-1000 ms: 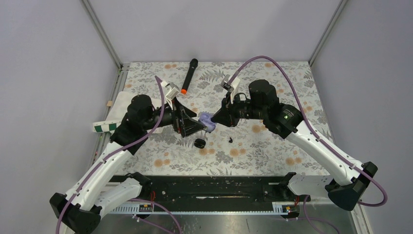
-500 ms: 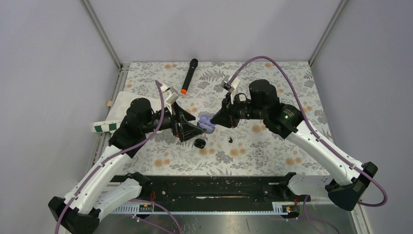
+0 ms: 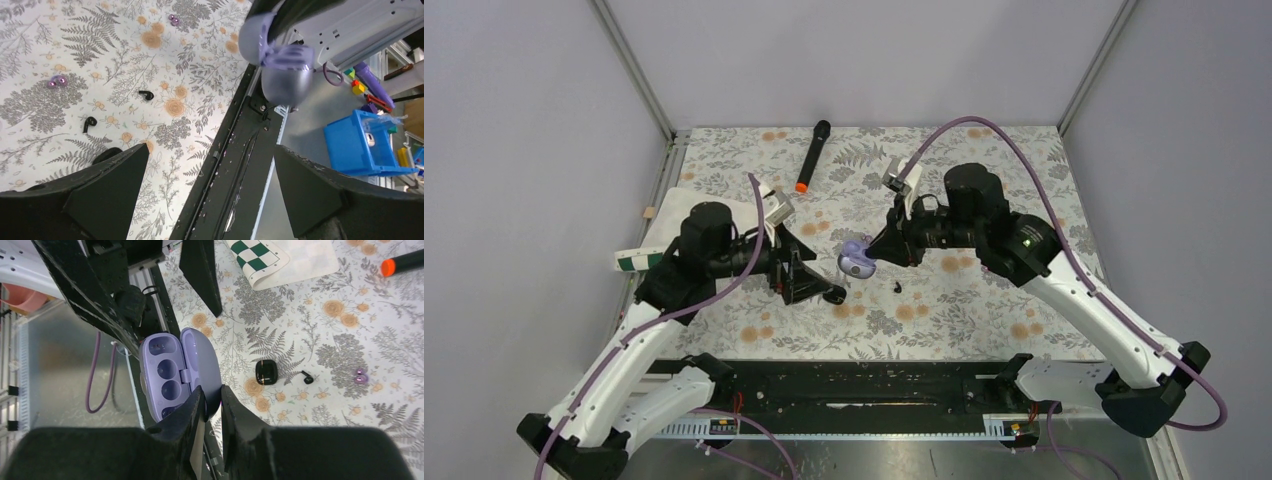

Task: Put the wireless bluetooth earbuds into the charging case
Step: Pass from the right arm to the left

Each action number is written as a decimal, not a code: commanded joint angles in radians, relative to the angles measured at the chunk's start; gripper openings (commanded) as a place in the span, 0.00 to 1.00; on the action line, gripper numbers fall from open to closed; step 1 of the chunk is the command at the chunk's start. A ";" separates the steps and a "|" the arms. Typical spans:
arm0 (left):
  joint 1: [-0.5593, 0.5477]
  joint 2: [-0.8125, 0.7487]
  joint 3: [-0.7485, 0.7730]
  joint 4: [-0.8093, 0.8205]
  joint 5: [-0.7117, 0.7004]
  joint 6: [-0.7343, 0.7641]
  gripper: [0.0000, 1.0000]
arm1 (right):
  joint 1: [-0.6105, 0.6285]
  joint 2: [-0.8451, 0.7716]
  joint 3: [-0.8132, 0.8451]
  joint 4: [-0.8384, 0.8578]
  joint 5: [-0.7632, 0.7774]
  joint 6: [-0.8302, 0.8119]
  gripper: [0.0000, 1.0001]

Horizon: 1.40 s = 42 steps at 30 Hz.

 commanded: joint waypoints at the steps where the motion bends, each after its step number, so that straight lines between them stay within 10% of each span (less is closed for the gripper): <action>1: 0.005 -0.081 0.119 -0.140 0.026 0.119 0.99 | 0.009 -0.038 0.061 -0.047 0.013 -0.127 0.00; 14: 0.005 0.128 0.333 -0.054 0.135 -0.127 0.98 | 0.016 0.008 0.030 -0.085 -0.158 -0.429 0.00; 42: -0.129 0.340 0.378 -0.292 0.050 0.005 0.50 | 0.065 0.097 0.106 -0.114 -0.149 -0.486 0.00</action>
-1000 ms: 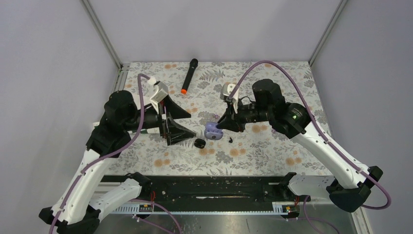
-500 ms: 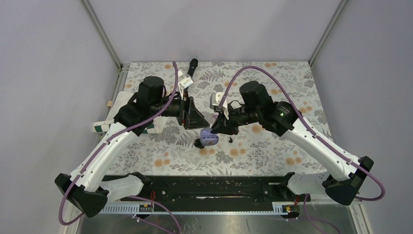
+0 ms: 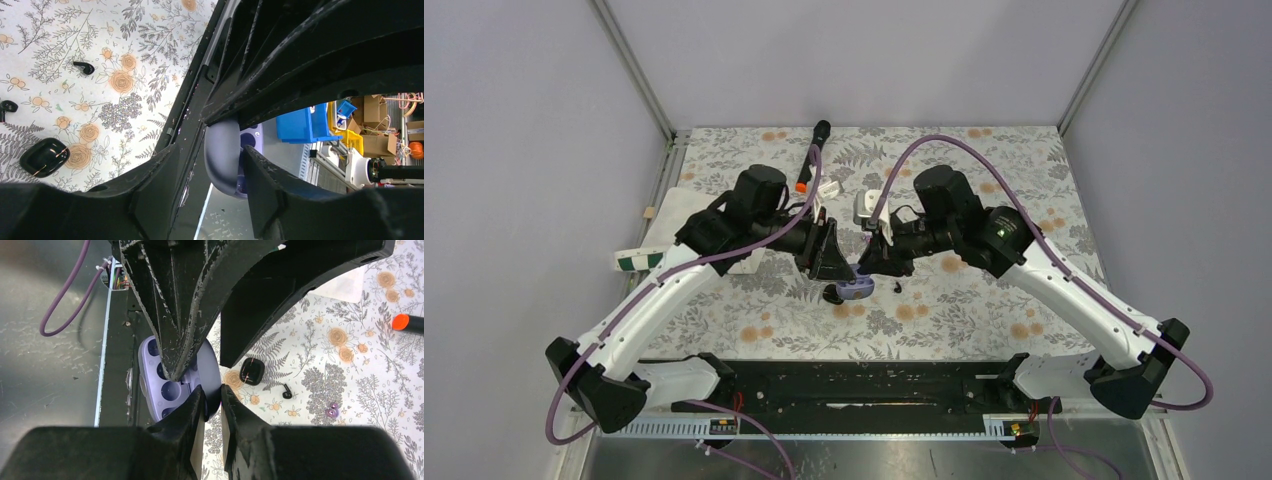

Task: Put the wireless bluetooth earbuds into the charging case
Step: Pass from the right arm to the left

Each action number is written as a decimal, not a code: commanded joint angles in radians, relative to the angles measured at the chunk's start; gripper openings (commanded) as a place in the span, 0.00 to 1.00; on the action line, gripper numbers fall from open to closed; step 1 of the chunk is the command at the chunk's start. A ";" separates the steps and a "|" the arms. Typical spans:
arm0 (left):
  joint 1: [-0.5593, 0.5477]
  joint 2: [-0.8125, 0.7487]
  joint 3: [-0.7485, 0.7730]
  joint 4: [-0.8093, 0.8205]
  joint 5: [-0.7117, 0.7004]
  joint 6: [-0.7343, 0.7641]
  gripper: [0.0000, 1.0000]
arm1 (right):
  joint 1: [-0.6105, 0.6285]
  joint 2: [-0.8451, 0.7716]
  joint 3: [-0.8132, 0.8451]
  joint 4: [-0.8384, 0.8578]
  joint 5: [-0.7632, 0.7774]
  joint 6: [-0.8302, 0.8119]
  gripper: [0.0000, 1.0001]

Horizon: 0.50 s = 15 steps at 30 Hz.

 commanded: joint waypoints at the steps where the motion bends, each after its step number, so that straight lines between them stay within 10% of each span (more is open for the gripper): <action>1: -0.012 0.011 0.054 -0.016 -0.022 0.034 0.48 | 0.011 0.009 0.045 0.021 -0.020 -0.007 0.00; 10: -0.012 0.003 0.041 0.043 -0.008 -0.004 0.60 | 0.023 0.022 0.047 -0.005 0.000 -0.020 0.00; 15: -0.013 0.003 0.036 0.056 -0.021 -0.015 0.33 | 0.024 0.013 0.041 -0.006 0.004 -0.022 0.00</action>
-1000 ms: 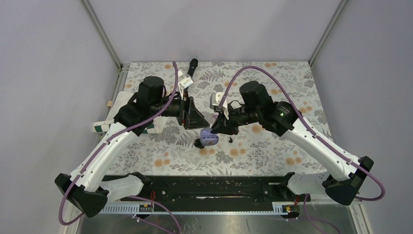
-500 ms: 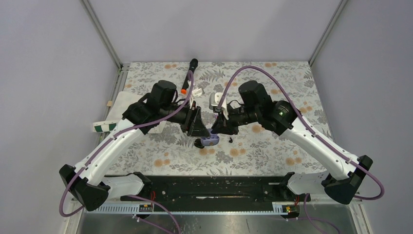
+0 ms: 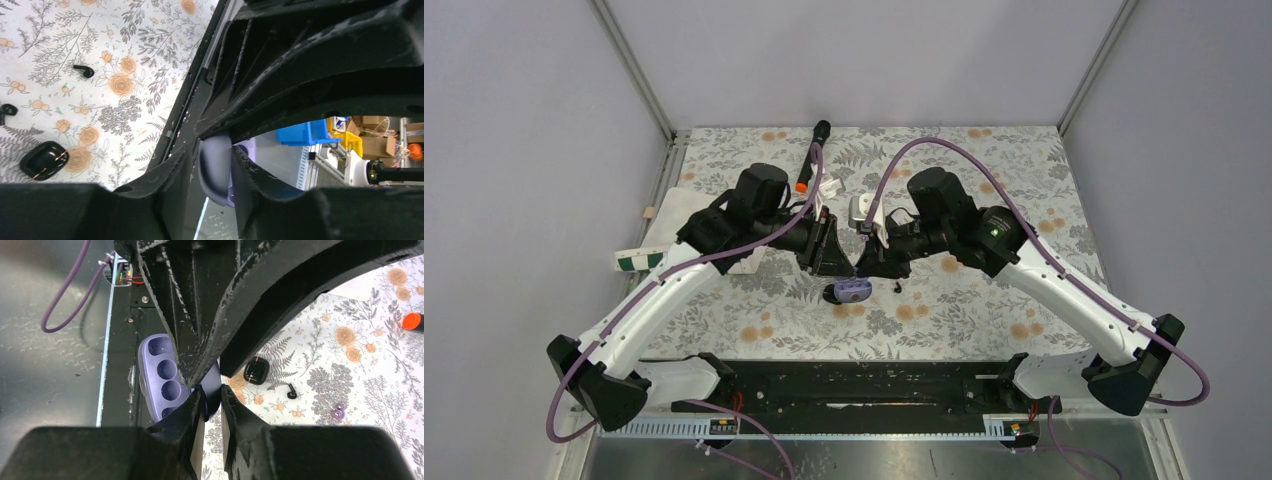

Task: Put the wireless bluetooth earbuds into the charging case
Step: Pass from the right arm to the left

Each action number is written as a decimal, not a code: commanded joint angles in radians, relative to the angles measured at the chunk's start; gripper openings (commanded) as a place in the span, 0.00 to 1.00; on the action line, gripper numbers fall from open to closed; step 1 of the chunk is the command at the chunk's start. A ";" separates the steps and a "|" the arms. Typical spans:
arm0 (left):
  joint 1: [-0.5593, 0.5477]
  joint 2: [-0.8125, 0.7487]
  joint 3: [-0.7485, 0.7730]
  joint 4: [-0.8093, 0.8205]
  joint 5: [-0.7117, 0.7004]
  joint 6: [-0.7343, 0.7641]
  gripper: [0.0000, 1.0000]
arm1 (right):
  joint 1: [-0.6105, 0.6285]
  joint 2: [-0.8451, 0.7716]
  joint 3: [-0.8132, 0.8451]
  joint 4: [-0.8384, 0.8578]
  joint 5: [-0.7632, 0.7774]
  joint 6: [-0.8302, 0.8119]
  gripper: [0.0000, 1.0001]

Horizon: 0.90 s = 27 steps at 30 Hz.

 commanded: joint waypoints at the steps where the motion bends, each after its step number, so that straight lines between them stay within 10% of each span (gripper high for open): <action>1: -0.003 -0.009 0.019 0.059 -0.012 -0.011 0.26 | 0.010 -0.011 0.039 0.006 0.002 -0.018 0.00; 12: -0.004 -0.008 0.016 0.059 0.006 -0.010 0.00 | 0.010 -0.029 0.012 0.037 0.047 0.002 0.00; 17: -0.004 -0.025 0.008 0.060 -0.022 0.007 0.00 | 0.010 -0.062 -0.015 0.111 0.199 0.077 0.64; 27: -0.003 -0.036 0.000 0.061 -0.170 0.011 0.00 | 0.010 -0.191 -0.039 0.331 0.650 0.396 1.00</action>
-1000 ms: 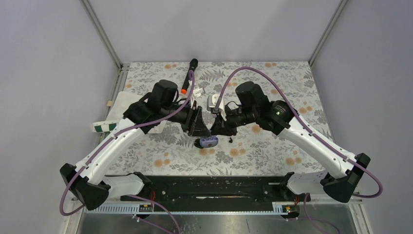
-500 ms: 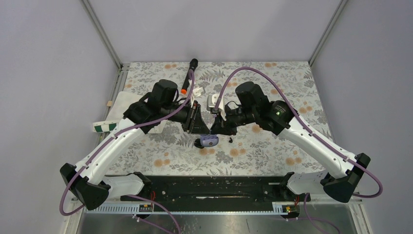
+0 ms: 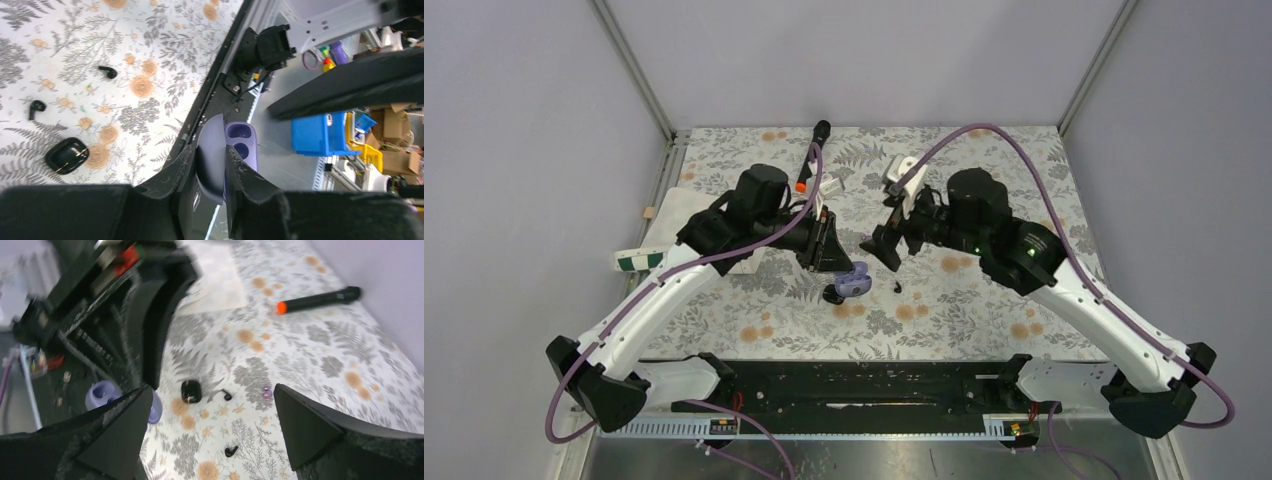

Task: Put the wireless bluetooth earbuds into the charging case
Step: Pass from the right arm to the left, then pass from the left arm to the right

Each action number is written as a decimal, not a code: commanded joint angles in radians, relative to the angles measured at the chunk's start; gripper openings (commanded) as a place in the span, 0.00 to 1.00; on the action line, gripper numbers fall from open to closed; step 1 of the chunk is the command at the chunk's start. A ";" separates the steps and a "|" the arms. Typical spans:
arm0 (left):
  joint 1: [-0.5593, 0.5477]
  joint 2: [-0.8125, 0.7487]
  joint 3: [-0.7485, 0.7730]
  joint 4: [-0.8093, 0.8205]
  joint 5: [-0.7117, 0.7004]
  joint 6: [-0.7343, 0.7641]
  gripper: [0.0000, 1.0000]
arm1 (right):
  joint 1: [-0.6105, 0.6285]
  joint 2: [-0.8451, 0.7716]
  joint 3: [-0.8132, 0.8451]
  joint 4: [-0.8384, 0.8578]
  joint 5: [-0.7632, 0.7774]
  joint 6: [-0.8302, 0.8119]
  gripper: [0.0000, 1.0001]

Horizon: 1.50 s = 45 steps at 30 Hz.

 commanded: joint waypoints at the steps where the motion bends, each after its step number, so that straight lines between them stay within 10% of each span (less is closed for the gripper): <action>1: 0.001 -0.038 0.001 0.058 -0.139 0.004 0.00 | 0.006 -0.069 0.017 0.136 0.361 0.283 1.00; 7: -0.001 -0.175 -0.128 0.370 -0.551 -0.153 0.00 | -0.005 -0.037 0.098 -0.018 0.495 0.791 1.00; 16: -0.006 -0.390 -0.508 0.918 -0.903 -0.266 0.00 | -0.041 -0.116 -0.365 0.575 0.400 1.360 0.90; 45: -0.055 -0.402 -0.537 0.874 -1.066 -0.237 0.00 | -0.026 0.220 -0.182 0.712 0.113 1.339 0.71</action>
